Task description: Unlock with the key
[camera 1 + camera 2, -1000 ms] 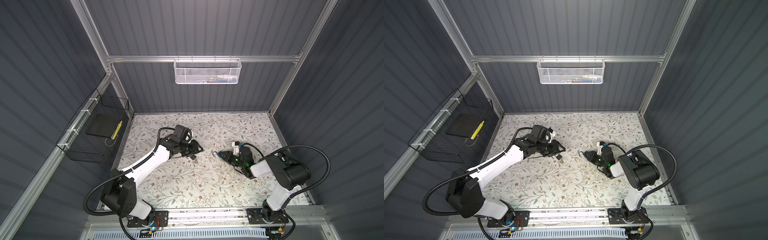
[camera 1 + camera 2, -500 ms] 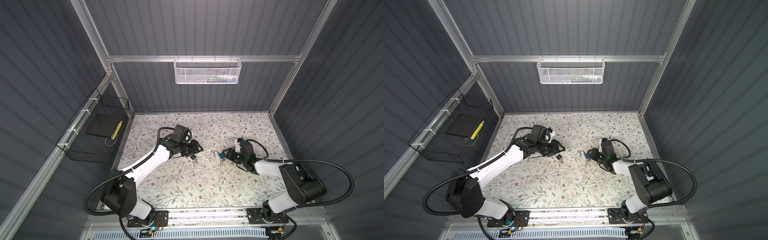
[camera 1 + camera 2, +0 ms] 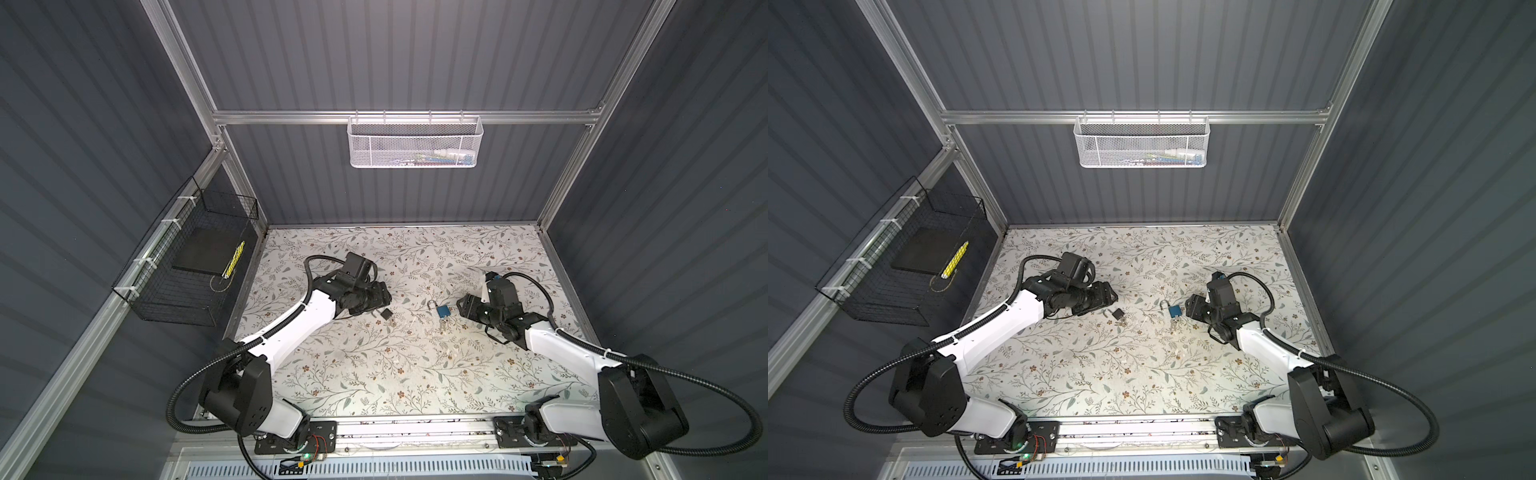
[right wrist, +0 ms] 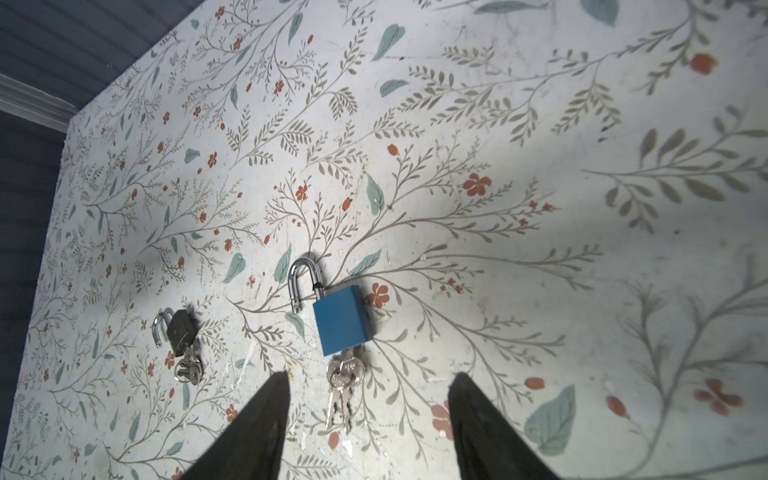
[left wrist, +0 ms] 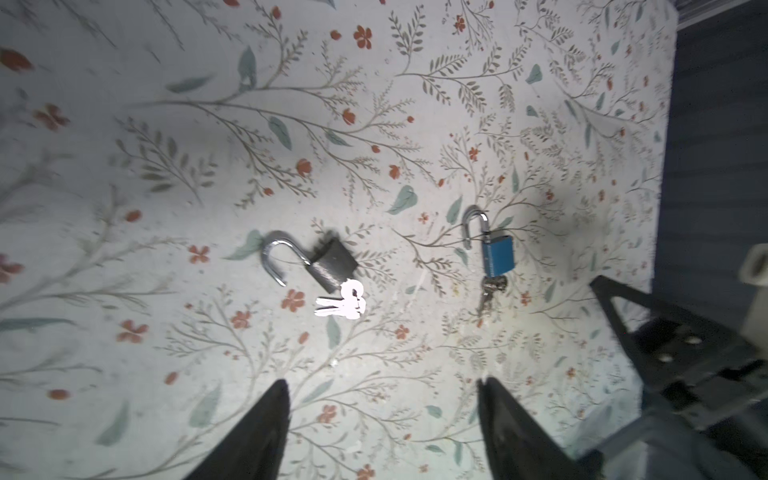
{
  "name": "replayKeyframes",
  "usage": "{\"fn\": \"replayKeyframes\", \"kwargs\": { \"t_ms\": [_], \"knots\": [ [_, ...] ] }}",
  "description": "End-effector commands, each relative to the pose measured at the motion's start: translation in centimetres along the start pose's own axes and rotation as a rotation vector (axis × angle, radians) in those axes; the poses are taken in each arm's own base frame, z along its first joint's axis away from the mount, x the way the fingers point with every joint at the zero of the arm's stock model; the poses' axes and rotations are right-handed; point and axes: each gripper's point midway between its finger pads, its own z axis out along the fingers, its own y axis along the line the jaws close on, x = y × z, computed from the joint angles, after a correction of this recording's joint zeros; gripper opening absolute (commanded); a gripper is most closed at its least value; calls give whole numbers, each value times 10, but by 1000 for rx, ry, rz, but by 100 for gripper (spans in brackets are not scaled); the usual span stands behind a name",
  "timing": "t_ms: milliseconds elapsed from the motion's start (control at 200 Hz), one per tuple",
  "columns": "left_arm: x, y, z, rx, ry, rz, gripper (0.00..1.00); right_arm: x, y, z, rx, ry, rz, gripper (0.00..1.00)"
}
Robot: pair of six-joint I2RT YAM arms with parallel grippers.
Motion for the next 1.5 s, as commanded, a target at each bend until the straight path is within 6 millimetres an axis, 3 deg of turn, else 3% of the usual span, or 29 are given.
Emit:
{"fn": "replayKeyframes", "kwargs": {
  "t_ms": [0,200,400,530,645,805,920,1076,1236,1496],
  "knots": [
    [-8,31,-9,-143,-47,17,100,-9,-9,-14,72,-19,-43,69],
    [-32,63,-20,-335,-132,71,100,-21,-16,-31,149,-52,-64,81],
    [-64,94,-38,-537,-267,187,100,-48,-58,-48,476,-86,-108,89],
    [-86,122,-49,-633,-369,222,100,-70,-67,-55,579,-145,-174,91],
    [-101,149,-70,-662,-493,206,100,-99,-74,-69,642,-344,-202,94],
    [-108,181,-89,-716,-632,207,100,-114,-77,-86,617,-604,-283,98],
    [-111,203,-81,-741,-633,188,100,-112,-95,-91,627,-668,-256,99],
    [-115,220,-51,-720,-661,213,100,-110,-121,-83,630,-696,-189,99],
    [-110,240,-24,-689,-672,194,100,-104,-128,-59,607,-652,-244,99],
    [-109,243,-5,-601,-781,233,100,-108,-121,-56,504,-714,-346,99]
  ]
}}
